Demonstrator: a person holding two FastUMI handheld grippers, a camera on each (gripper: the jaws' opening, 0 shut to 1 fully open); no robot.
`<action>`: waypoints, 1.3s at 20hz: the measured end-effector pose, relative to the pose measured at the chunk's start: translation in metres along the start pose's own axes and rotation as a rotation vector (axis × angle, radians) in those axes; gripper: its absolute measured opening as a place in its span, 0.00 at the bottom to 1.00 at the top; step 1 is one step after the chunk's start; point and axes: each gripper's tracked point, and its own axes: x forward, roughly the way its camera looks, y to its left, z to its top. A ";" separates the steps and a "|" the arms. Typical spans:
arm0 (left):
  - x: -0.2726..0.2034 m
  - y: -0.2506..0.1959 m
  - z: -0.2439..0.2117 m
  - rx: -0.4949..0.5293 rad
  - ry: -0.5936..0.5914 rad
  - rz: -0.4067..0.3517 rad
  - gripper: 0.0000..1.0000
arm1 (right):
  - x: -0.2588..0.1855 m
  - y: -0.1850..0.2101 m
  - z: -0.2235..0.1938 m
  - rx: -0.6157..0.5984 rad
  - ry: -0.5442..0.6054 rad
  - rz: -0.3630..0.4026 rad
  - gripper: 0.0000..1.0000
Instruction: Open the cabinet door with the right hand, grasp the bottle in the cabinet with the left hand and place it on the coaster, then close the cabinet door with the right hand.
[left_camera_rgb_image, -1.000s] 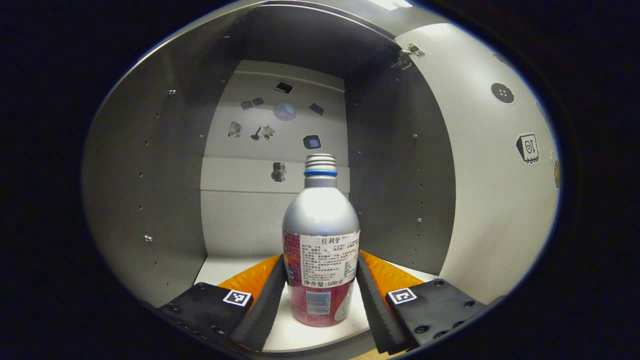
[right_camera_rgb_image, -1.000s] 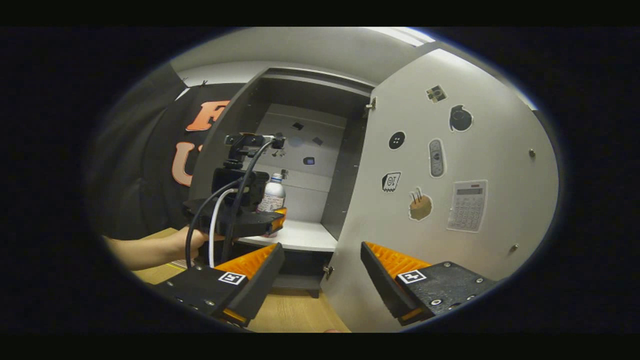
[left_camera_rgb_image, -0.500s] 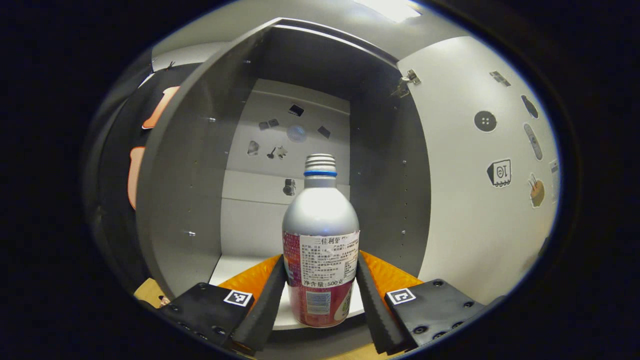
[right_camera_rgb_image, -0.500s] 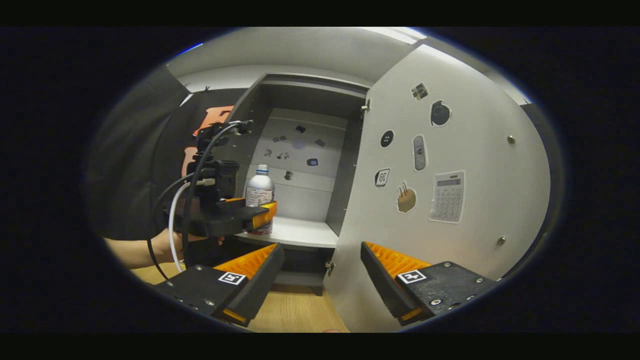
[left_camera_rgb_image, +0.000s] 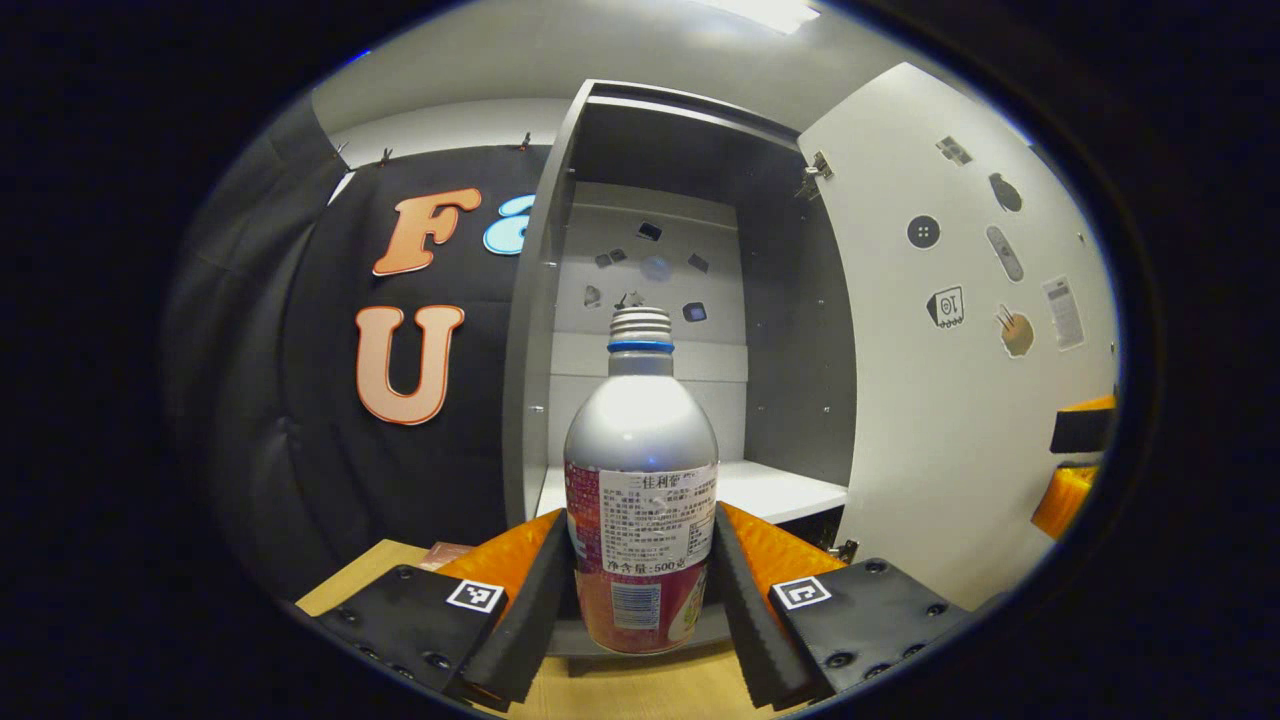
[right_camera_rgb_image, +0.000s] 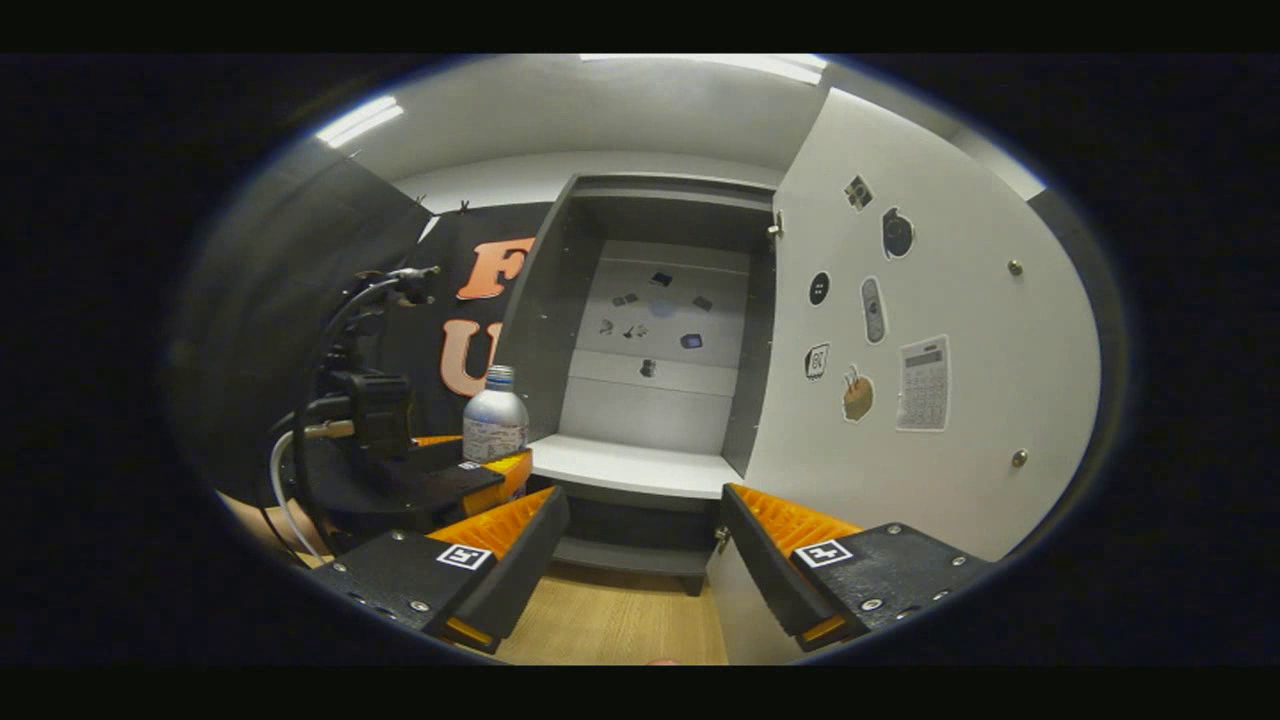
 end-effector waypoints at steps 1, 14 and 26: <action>-0.012 0.002 -0.003 0.023 0.003 0.000 0.84 | 0.001 0.002 -0.002 0.008 0.013 0.006 0.95; -0.099 0.015 -0.116 -0.008 0.133 -0.107 0.84 | -0.023 0.006 -0.022 -0.007 0.114 -0.176 0.94; -0.132 0.039 -0.244 -0.070 0.254 0.009 0.83 | -0.030 0.007 -0.032 -0.043 0.152 -0.169 0.95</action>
